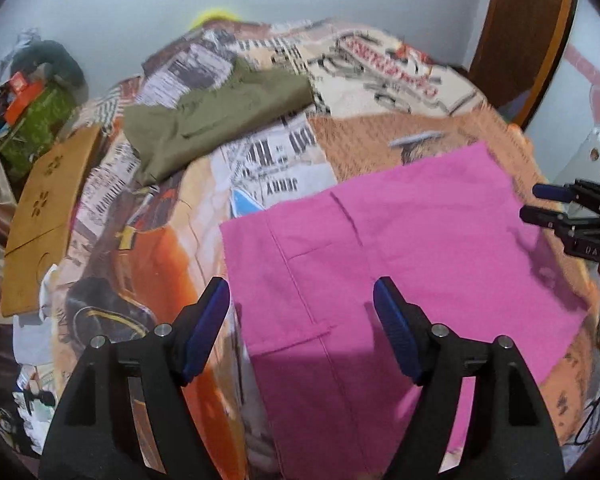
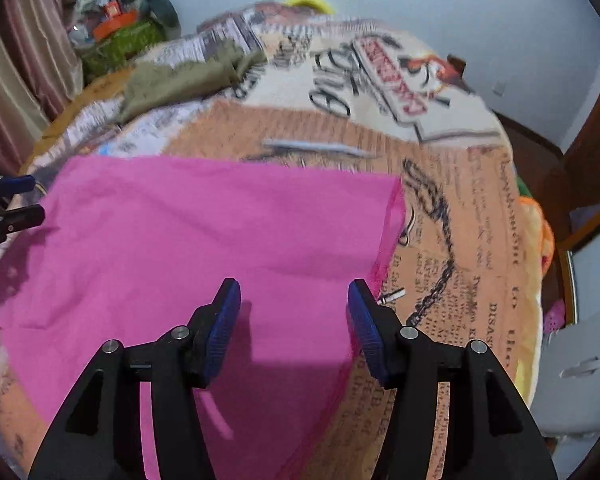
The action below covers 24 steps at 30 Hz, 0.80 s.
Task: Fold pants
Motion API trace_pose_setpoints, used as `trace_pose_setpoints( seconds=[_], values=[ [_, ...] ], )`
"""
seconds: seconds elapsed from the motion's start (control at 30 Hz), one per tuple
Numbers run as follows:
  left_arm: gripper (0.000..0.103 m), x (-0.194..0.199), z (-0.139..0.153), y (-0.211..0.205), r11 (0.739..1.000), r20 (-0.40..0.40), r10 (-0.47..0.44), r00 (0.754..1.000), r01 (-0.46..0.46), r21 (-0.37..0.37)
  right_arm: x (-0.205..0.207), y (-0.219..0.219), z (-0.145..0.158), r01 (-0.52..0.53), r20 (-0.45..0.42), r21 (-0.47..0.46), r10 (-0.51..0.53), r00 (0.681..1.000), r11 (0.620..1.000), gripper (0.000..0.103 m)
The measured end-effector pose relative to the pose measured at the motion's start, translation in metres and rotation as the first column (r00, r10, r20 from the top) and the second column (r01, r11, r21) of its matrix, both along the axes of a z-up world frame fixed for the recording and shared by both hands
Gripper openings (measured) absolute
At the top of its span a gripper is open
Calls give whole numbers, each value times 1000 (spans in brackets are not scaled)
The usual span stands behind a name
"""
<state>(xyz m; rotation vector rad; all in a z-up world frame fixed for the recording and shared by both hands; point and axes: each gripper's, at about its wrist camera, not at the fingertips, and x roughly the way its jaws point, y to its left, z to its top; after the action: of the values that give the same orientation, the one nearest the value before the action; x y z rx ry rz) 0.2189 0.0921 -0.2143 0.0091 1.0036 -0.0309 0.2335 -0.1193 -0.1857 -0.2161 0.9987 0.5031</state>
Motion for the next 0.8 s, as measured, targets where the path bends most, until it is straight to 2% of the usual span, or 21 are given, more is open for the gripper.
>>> trace_pose_setpoints(
  seconds=[0.1,0.17,0.27,0.33,0.5,0.63,0.8],
  values=[
    [74,-16,17,5,998,44,28,999,-25,-58,-10,1,18,-9,39,38,7,999,999,52],
    [75,-28,25,10,989,57,48,997,-40,-141,-19,2,30,-15,61,71,10,998,997,52],
    [76,-38,26,15,961,23,85,996,-76,-265,-34,5,44,-30,86,123,20,996,992,54],
    [76,-43,23,13,946,-3,82,997,-79,-314,-47,8,49,-45,106,165,28,994,985,56],
    [76,-58,10,1,947,-51,62,997,-75,-313,-74,25,46,-95,107,203,74,991,975,56],
    [76,-74,0,-2,945,-79,64,995,-86,-316,-85,36,32,-118,95,187,102,990,975,56],
    [76,-93,-10,3,931,-96,99,990,-126,-341,-89,44,8,-120,38,157,115,993,980,56]
  ],
)
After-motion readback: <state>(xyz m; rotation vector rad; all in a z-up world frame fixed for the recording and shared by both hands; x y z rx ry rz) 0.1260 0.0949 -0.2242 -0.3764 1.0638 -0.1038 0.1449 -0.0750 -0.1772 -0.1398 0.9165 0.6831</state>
